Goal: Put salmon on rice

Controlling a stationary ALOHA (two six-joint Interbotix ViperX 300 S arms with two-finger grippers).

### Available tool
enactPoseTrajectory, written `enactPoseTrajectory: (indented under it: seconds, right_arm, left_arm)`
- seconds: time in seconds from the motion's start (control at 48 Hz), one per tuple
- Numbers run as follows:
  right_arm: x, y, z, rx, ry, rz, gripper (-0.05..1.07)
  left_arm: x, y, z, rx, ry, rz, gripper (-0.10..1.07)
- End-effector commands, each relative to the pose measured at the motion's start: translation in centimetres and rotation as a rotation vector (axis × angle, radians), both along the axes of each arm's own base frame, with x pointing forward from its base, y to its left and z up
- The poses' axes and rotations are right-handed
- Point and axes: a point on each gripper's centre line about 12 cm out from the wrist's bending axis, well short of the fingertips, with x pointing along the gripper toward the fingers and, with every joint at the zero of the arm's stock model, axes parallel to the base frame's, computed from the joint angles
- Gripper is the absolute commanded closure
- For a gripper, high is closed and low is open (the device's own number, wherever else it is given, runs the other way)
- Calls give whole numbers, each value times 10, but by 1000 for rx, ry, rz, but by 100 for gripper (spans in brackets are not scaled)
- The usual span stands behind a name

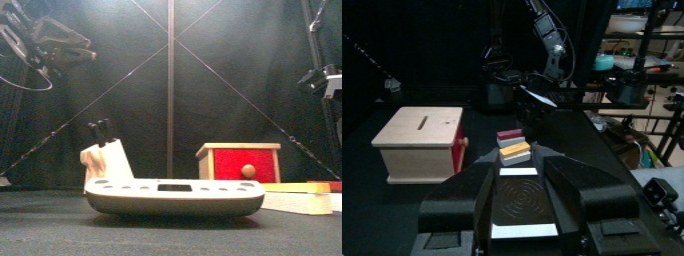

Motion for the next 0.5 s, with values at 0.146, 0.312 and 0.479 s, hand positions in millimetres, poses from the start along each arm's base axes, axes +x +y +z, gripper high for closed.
enactPoseTrajectory:
  seconds: [0.146, 0.312, 0.479]
  right_arm:
    - [4, 1, 7, 10, -23, -3, 35]
    - [4, 1, 7, 8, -22, -2, 31]
    - [4, 1, 8, 9, -23, 0, 18]
  left_arm:
    - [2, 0, 5, 4, -15, 2, 24]
    - [2, 0, 5, 4, -17, 2, 24]
    - [2, 0, 5, 4, -17, 2, 24]
